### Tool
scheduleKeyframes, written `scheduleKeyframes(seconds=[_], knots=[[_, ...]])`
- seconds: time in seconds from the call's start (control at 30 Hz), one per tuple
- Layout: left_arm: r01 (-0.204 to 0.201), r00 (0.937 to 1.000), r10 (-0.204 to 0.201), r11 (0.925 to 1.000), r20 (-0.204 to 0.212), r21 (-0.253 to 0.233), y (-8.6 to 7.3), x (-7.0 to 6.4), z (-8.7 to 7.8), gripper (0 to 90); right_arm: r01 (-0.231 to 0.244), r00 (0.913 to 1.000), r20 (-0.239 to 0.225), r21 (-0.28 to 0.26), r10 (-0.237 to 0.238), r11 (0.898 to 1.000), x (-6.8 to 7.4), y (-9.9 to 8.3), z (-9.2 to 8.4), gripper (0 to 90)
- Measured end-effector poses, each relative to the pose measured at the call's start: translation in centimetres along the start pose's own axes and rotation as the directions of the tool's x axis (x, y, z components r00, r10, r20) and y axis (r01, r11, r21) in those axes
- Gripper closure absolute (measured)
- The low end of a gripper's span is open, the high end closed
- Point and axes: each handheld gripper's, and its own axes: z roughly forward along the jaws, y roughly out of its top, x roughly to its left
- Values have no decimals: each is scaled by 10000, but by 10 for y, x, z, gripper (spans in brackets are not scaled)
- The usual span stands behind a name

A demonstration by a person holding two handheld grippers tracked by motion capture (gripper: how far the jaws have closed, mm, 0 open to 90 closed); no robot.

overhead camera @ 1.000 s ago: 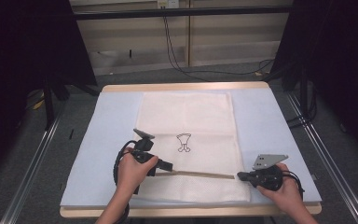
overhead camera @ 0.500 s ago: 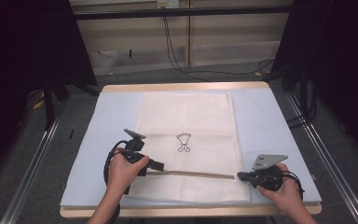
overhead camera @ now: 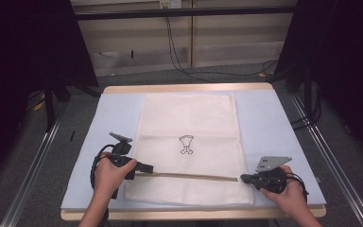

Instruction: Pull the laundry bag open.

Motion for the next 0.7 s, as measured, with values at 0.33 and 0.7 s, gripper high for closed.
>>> scheduleKeyframes(seconds=[0.33,0.7], knots=[[103,9995,-116,9991,-304,-405,-7,14,-16,880,60,10000,-3,-32,-60,10000,0,0,0,900],[226,9997,-230,9979,-55,-614,-11,23,-21,880,56,10000,-6,-30,-56,10000,0,0,0,900]])
